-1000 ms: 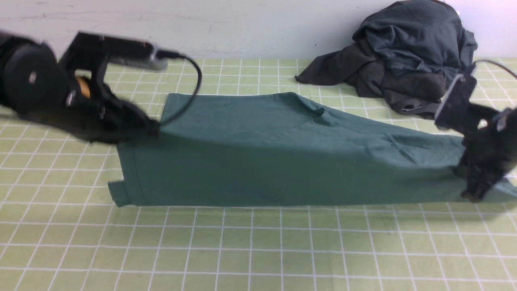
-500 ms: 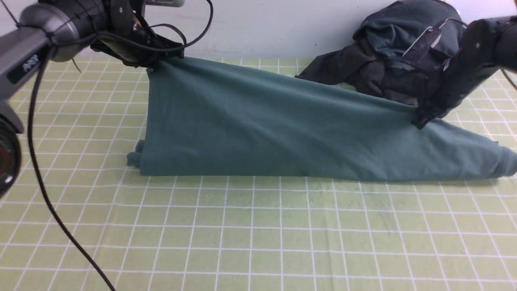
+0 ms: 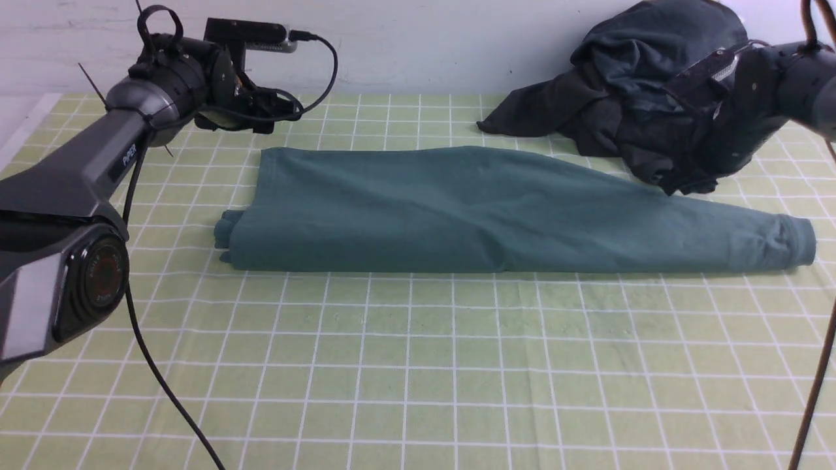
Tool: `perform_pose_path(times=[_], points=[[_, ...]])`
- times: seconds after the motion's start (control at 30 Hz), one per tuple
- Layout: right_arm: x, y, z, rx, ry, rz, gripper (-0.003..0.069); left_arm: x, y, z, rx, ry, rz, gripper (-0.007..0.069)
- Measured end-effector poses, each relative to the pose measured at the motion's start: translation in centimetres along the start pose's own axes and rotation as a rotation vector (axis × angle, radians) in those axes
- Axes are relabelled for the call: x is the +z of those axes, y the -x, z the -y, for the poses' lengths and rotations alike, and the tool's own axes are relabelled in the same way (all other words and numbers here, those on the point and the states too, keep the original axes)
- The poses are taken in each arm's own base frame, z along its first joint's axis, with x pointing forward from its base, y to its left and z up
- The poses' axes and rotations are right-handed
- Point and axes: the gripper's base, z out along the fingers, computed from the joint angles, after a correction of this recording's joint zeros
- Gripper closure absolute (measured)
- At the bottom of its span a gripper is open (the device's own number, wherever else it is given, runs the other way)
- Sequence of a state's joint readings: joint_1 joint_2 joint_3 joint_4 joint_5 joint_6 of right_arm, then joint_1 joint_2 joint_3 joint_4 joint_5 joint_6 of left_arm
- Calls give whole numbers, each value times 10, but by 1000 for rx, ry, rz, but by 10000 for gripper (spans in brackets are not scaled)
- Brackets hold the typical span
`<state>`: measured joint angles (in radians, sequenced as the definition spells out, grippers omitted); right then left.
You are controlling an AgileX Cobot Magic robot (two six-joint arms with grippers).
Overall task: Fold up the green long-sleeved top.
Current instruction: Use both arms to drag the lower edge of the fabric forward and fold it over the upper edge, then use the right arm to clamp the right edge of the fabric
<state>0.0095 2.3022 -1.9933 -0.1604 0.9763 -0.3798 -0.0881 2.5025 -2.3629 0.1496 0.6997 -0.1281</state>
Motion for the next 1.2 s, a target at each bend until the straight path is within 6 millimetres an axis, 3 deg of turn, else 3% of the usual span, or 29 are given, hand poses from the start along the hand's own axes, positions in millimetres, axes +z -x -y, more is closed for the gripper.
perform_pose_path(times=[0.07,0.13,0.2,0.23,0.27,0.37,0.47,0.5,0.53,0.63,0.8,0.83,0.93,0.97,1.03,1.07,1.1,1.2], points=[[-15,-7,5,35,3,-70,370,-20,8,-2,23,8,-33,176],[-33,-16,17,141,7,-128,365,-53,21,-6,79,15,-74,198],[-43,-27,33,286,15,-152,361,-100,36,-11,156,21,-122,272],[-43,-29,35,292,16,-152,360,-105,37,-12,162,22,-126,290],[-43,-41,52,398,24,-165,347,-143,45,-16,218,17,-161,370],[-34,-65,72,549,65,-193,305,-211,60,-21,269,-30,-112,532],[-20,-87,79,655,123,-234,264,-267,63,-21,258,-114,-45,606],[-19,-89,80,666,126,-239,258,-270,63,-21,256,-121,-42,610],[-10,-97,80,702,154,-252,244,-294,59,-19,253,-163,-23,620],[21,-112,74,761,188,-287,228,-338,39,-15,273,-255,-18,628],[31,-114,71,789,215,-277,244,-365,7,-15,285,-285,-57,628],[31,-112,70,781,233,-268,288,-376,-8,-16,283,-287,-74,628],[31,-111,69,770,256,-256,365,-390,-22,-18,285,-282,-78,628],[30,-110,68,759,271,-245,464,-403,-34,-19,288,-274,-71,628],[26,-108,68,734,277,-234,576,-421,-51,-22,294,-259,-58,628],[25,-108,68,727,278,-234,585,-423,-52,-22,295,-257,-56,628],[16,-107,71,695,261,-230,627,-438,-70,-25,296,-242,-48,628],[-13,-104,82,647,185,-202,633,-456,-105,-27,282,-229,-50,628]])
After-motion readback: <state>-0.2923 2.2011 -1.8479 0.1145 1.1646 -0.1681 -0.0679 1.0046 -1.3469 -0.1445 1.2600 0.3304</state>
